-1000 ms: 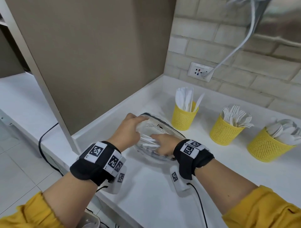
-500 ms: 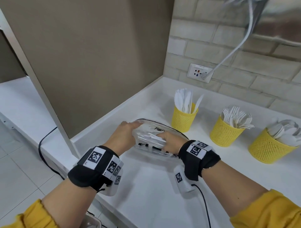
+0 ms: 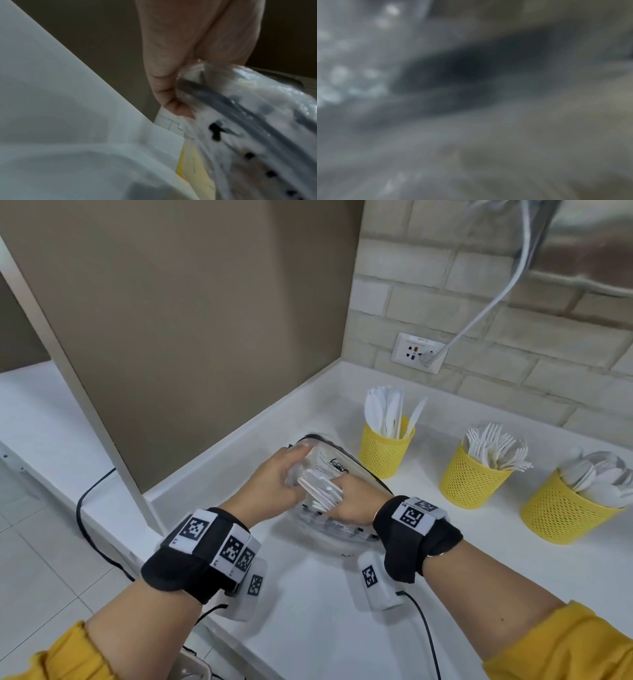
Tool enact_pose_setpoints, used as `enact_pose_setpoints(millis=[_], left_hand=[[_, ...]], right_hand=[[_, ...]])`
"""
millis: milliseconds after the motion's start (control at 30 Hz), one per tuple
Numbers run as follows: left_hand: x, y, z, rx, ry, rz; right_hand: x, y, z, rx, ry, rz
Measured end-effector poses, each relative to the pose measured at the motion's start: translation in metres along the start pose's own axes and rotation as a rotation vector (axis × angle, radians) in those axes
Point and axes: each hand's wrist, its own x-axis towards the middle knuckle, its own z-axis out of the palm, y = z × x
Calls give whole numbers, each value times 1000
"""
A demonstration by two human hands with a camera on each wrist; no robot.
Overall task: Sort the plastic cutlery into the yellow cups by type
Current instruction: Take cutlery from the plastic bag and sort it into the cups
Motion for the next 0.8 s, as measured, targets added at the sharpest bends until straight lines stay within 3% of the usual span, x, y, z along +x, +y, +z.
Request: enact_pose_setpoints(millis=[133,300,367,433,500,600,667,733,800], left_hand=[[4,6,-14,126,143,-27],[0,5,-15,284,240,-25],[1,3,-9,189,315,-24],[5,3,-6,-88,349,-109],[5,8,-9,-322,283,-219],[6,15,-20,-581,15,-342],[6,16,-25,-588,-73,-380],[10,11,-25,-389,22,-369],[12,7,-20,-340,143,-378]], right_hand=[[-3,2,1,41,114,-31],[-7,10,-3,10,131,-66],[-6,10,-2,26,130,-74],[-4,11,0,38,134,-85],[-1,13,3,44,118,-96],[1,17,0,38,100,-110],[0,18,-3,10,97,-121],[-2,16,-4,-24,60,-112],[-3,14,-3,-50,0,-103]])
